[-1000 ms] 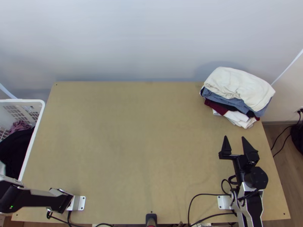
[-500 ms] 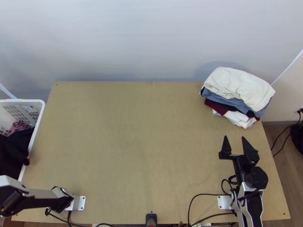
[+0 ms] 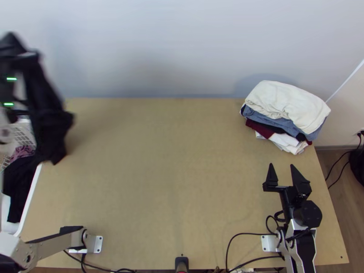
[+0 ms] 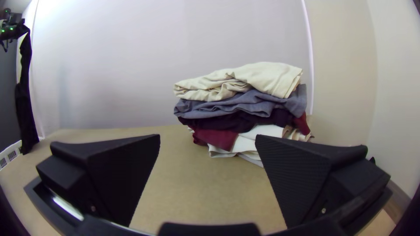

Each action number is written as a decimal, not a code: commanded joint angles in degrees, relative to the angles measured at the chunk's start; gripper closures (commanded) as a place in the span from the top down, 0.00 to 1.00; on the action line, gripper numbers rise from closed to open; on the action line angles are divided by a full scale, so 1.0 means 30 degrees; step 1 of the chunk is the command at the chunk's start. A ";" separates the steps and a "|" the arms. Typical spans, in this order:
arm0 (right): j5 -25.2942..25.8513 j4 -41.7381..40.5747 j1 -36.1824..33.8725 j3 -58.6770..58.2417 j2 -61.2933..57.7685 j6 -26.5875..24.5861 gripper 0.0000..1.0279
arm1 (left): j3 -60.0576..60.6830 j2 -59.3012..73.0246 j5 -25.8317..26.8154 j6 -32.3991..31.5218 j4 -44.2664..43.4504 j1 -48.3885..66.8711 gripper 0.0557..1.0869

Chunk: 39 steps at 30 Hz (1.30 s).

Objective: Fold the t-shirt

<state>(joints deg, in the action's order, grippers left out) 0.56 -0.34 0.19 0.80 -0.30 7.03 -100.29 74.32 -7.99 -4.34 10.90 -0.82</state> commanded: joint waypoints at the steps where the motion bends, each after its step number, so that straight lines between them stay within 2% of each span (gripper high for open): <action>1: 0.0107 0.0406 -0.0091 -0.0061 0.0128 -0.0174 0.96 | 0.0618 0.0157 -0.1380 0.1915 -0.1786 0.3701 0.03; 6: 0.0107 0.0406 -0.0091 -0.0090 0.0128 -0.0174 0.96 | 0.1116 0.2003 -0.3343 0.3321 -0.3837 0.8916 0.03; 10: 0.0107 0.0406 -0.0091 -0.0061 0.0128 -0.0174 0.96 | 0.0354 0.3995 -0.4222 0.3878 -0.5360 1.2431 0.03; 16: 0.0107 0.0406 -0.0091 -0.0090 0.0128 -0.0174 0.96 | -0.3513 0.7188 -0.5101 0.3966 -0.6942 1.6972 0.03; 22: 0.0107 0.0406 -0.0091 -0.0090 0.0128 -0.0174 0.96 | -1.0017 1.0850 -0.5277 0.3819 -0.7675 2.0752 0.03; 25: 0.0107 0.0406 -0.0091 -0.0090 0.0128 -0.0174 0.96 | -1.0632 1.1553 -0.4984 0.4024 -1.0780 2.2158 0.03; 28: 0.0107 0.0406 -0.0091 -0.0090 0.0128 -0.0174 0.96 | -1.0720 1.1758 -0.4896 0.4200 -1.1366 2.2597 0.03; 32: 0.0107 0.0406 -0.0091 -0.0061 0.0128 -0.0174 0.96 | -0.9080 1.0733 -0.6068 0.4142 -1.1220 2.1836 0.03; 34: 0.0107 0.0406 -0.0091 -0.0061 0.0128 -0.0174 0.96 | -0.7498 0.9415 -0.6595 0.3819 -1.0898 2.0722 0.03; 39: 0.0107 0.0406 -0.0091 -0.0061 0.0128 -0.0174 0.96 | -0.1052 0.5167 -0.6536 0.1183 -0.9667 1.6299 0.03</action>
<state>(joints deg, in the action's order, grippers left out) 0.56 -0.34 0.19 0.80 -0.30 7.03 -110.59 99.07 -26.61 3.79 -17.47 54.52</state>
